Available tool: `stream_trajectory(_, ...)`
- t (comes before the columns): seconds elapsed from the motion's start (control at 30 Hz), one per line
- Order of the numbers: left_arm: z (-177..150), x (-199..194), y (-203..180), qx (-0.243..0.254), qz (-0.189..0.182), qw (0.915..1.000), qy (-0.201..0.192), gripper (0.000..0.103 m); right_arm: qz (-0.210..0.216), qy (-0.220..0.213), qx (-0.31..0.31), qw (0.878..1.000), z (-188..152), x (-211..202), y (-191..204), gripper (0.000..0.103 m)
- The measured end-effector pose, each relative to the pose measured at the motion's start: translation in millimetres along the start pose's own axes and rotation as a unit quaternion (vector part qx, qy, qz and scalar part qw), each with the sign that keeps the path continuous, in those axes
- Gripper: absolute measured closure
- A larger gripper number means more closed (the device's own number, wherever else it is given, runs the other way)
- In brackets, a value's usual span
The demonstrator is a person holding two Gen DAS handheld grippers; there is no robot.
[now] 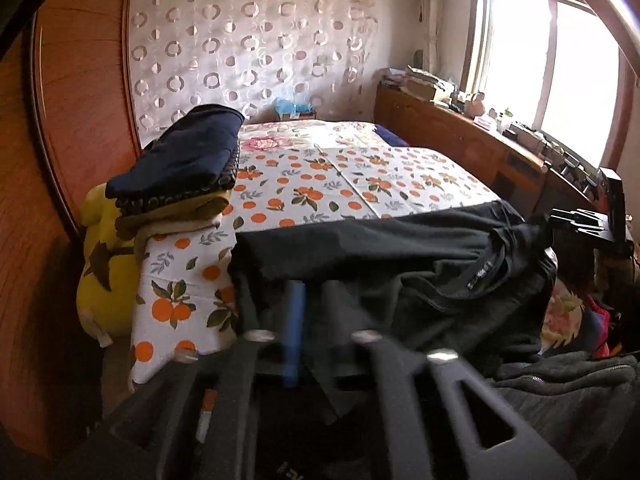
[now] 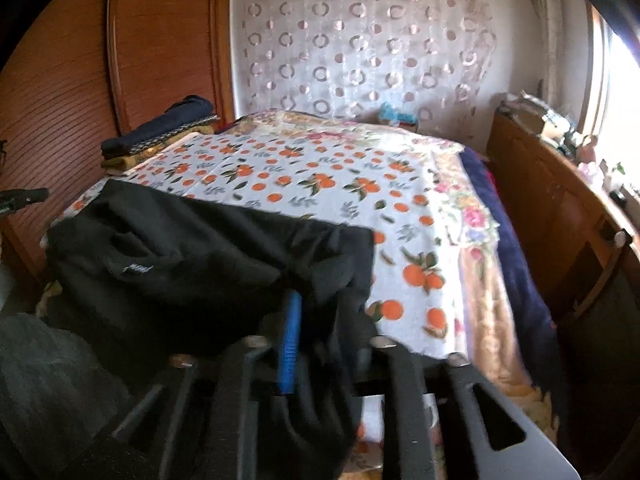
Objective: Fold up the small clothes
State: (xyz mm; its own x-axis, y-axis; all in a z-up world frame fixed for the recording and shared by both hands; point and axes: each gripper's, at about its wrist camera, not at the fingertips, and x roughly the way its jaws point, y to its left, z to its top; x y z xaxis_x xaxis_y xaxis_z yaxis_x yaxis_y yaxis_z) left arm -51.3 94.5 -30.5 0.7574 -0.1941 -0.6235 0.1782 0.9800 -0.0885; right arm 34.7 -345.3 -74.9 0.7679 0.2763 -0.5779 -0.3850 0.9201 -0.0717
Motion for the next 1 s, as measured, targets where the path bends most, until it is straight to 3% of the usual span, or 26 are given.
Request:
stream_trajectory(0.03,2,0,0,0.000,-0.002,1.0000,-0.005,0.060,0.002,-0.004,0.001,1.000,1,-3,1,0.056)
stream_trajectory(0.1,7,3,3,-0.001,-0.008,1.0000,-0.006,0.052,-0.001,-0.013,0.002,1.000,6,-5,0,0.050)
stream_trajectory(0.17,10,10,6,-0.003,-0.007,1.0000,-0.005,0.040,-0.008,-0.015,-0.004,1.000,9,-1,1,0.049)
stream_trajectory(0.27,14,25,13,-0.010,-0.006,0.9999,-0.002,0.030,0.000,-0.009,-0.004,1.000,12,15,-3,0.048)
stream_trajectory(0.63,16,90,50,-0.035,0.025,0.9983,0.039,0.028,0.016,0.037,0.033,0.999,27,93,-24,0.048)
stream_trajectory(1.0,23,133,63,-0.033,0.039,0.9956,0.078,0.028,0.027,0.058,0.044,0.997,33,110,-26,0.048)
